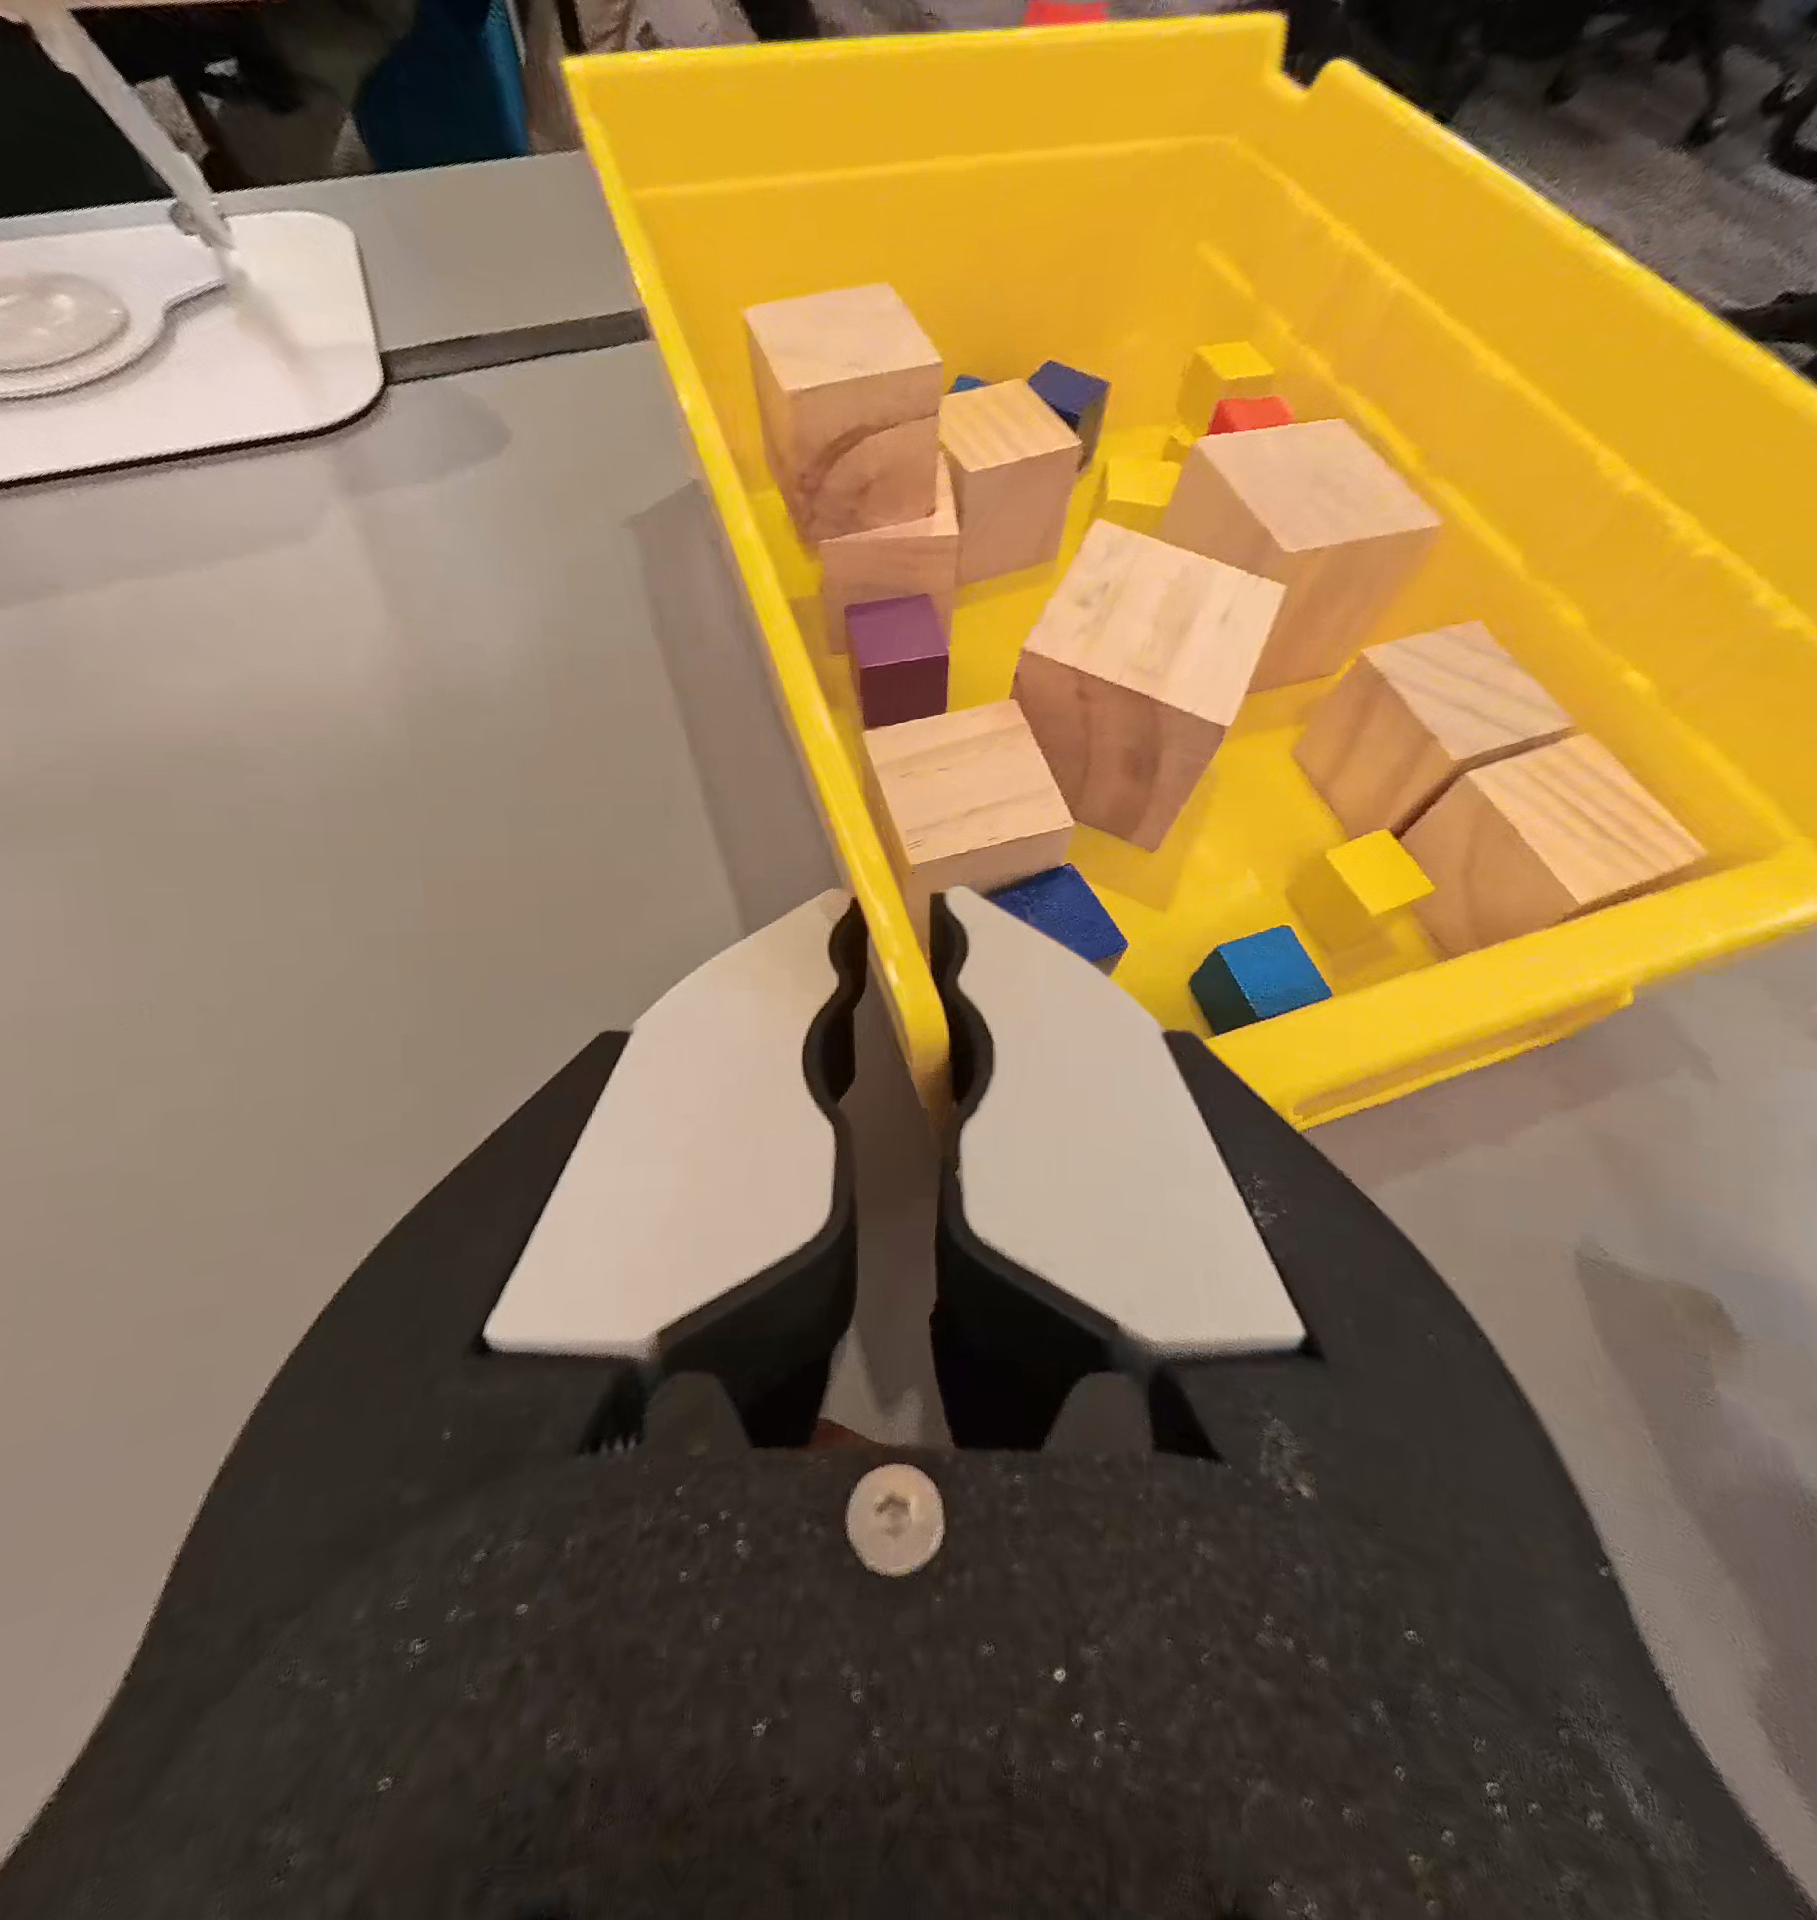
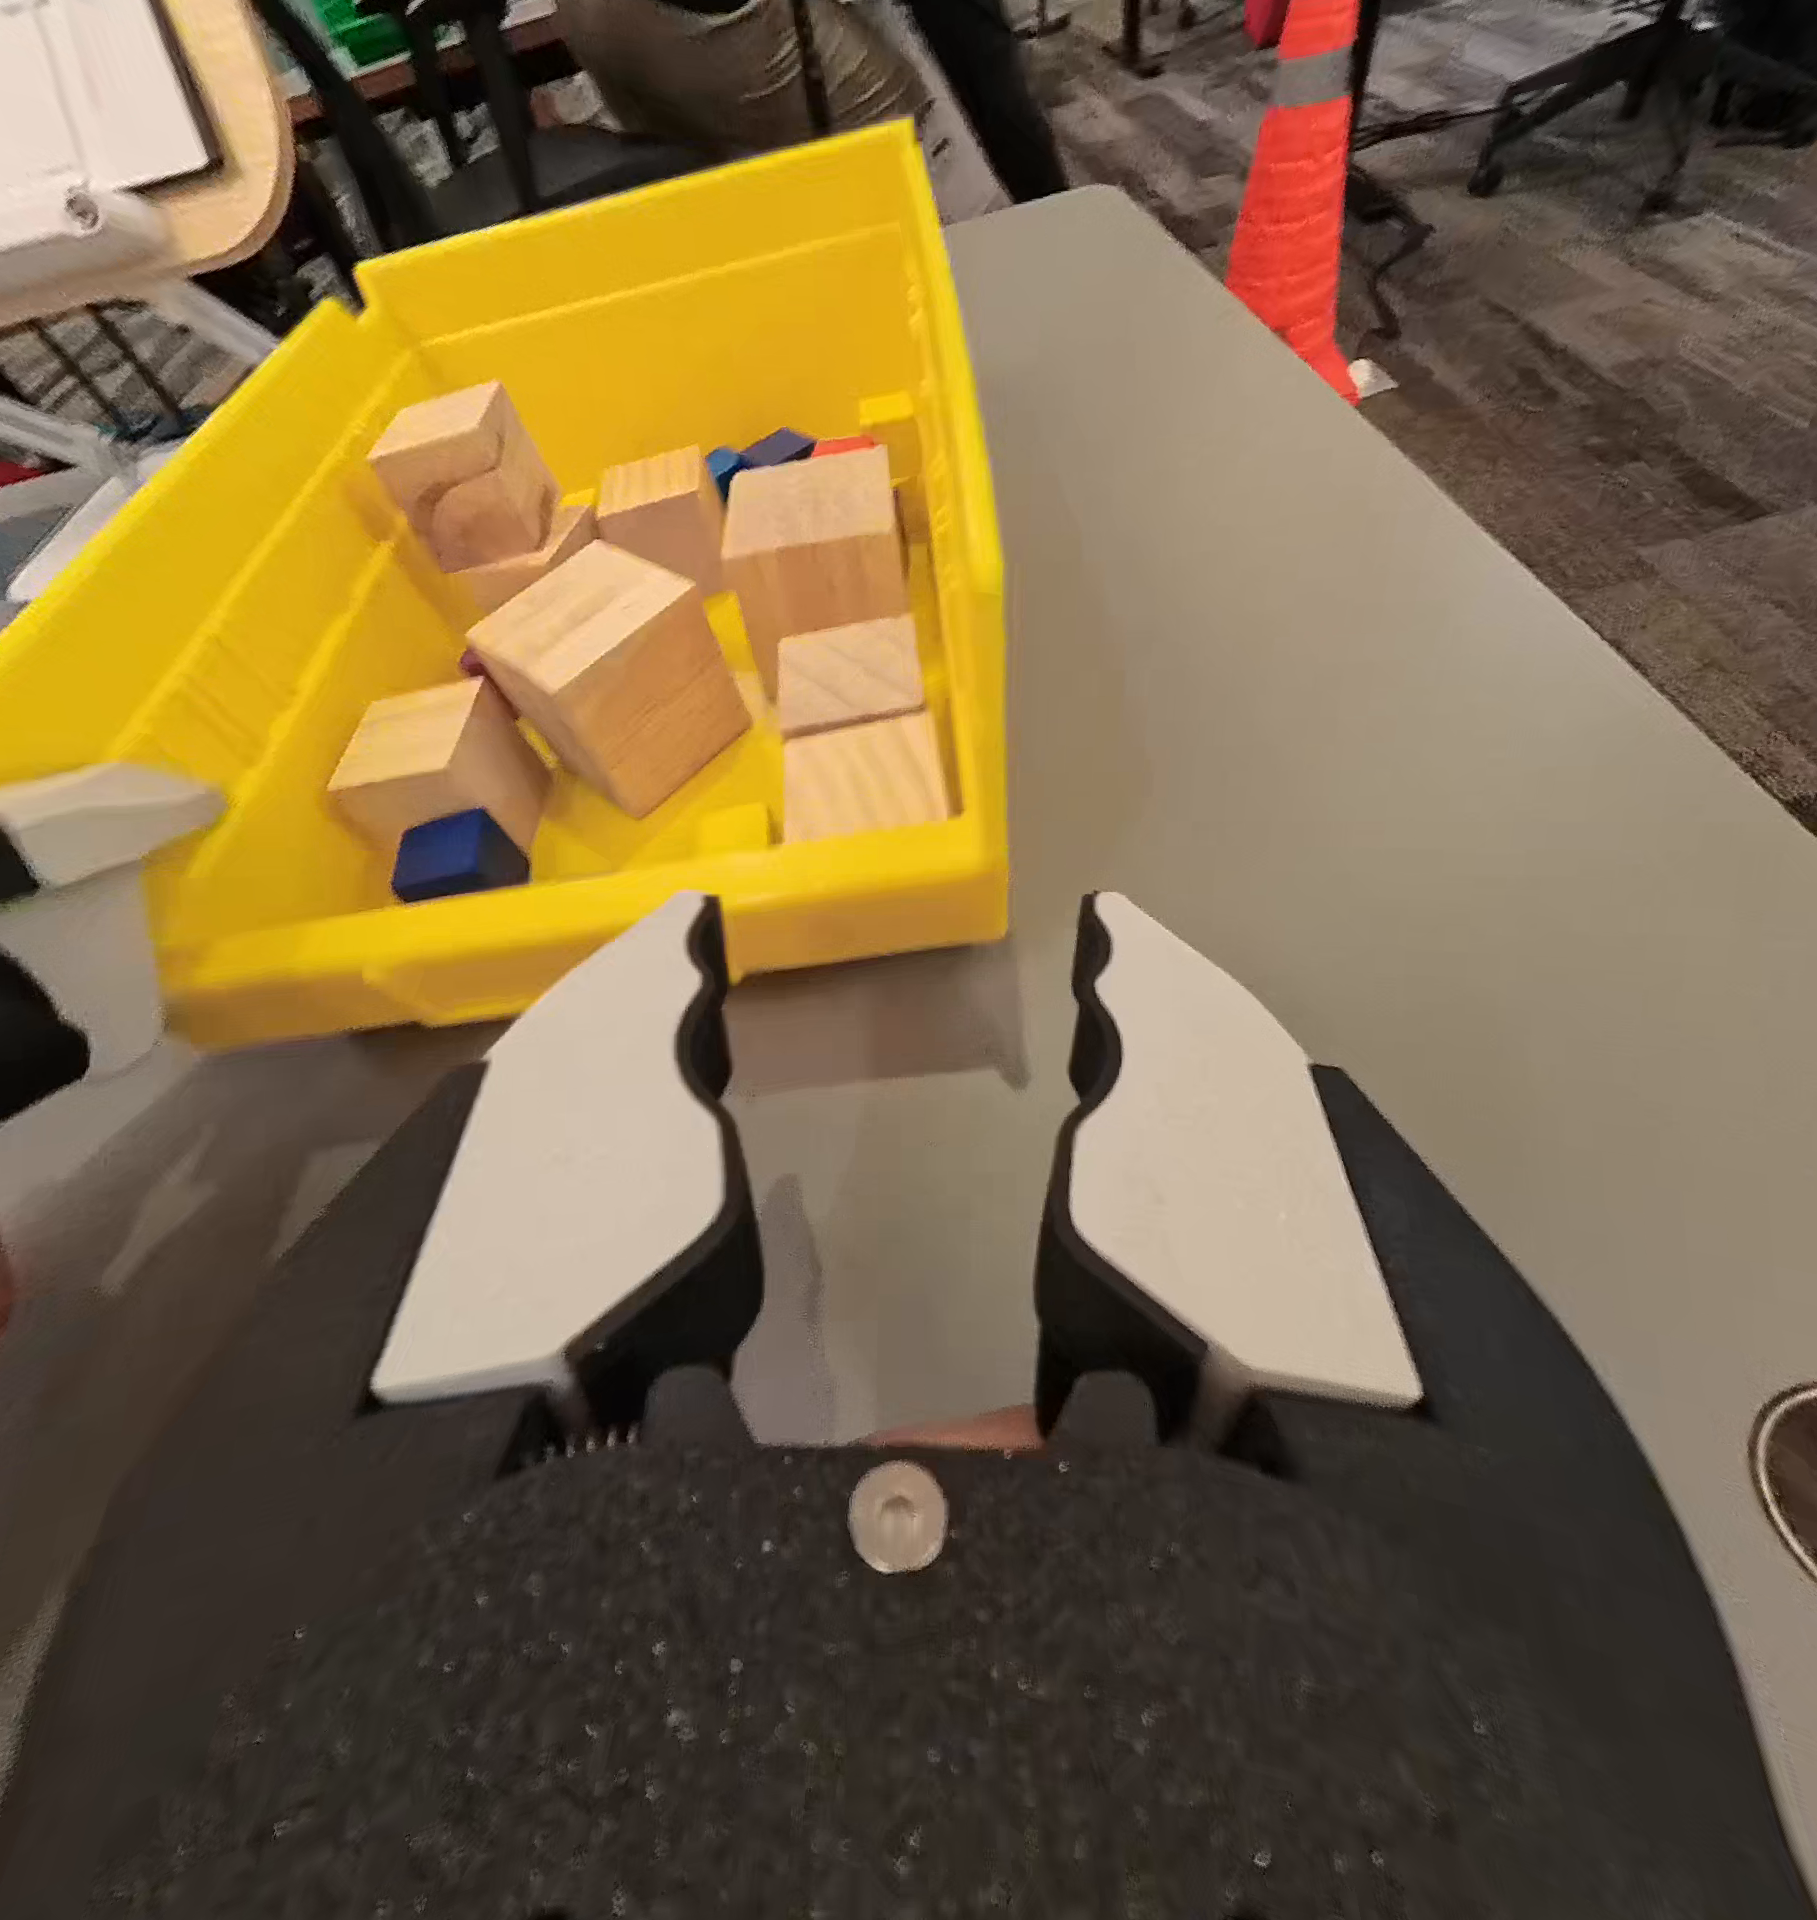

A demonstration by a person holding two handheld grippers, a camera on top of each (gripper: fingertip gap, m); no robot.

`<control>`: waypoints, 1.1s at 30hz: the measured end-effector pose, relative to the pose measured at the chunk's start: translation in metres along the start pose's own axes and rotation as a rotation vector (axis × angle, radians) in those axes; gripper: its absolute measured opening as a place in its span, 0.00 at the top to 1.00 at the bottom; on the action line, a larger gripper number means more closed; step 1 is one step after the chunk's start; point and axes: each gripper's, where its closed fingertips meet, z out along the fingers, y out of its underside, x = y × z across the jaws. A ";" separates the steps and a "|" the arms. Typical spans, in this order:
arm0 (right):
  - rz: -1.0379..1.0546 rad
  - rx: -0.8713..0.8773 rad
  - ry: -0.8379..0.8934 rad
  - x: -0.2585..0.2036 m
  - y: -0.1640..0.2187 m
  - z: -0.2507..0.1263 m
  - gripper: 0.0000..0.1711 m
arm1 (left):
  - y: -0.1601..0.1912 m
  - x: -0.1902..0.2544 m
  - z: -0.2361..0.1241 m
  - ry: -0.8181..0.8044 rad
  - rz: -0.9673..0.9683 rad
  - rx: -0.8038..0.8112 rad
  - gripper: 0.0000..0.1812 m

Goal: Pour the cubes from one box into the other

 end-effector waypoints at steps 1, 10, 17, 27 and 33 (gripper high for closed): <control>0.010 0.010 0.015 -0.001 -0.002 0.000 0.66 | 0.001 -0.003 -0.003 -0.006 -0.004 -0.001 0.95; 0.079 -0.004 0.076 -0.019 -0.003 0.003 0.93 | 0.016 -0.019 -0.032 0.013 -0.002 -0.008 0.98; 0.031 -0.010 0.058 -0.088 -0.003 -0.003 0.99 | 0.010 -0.083 -0.077 -0.074 -0.034 0.045 0.98; -0.053 -0.021 -0.089 -0.275 0.024 0.019 0.98 | 0.032 -0.261 -0.144 -0.238 -0.055 0.066 0.98; -0.092 -0.002 -0.072 -0.308 0.039 0.031 0.98 | 0.055 -0.300 -0.131 -0.203 -0.138 0.057 0.98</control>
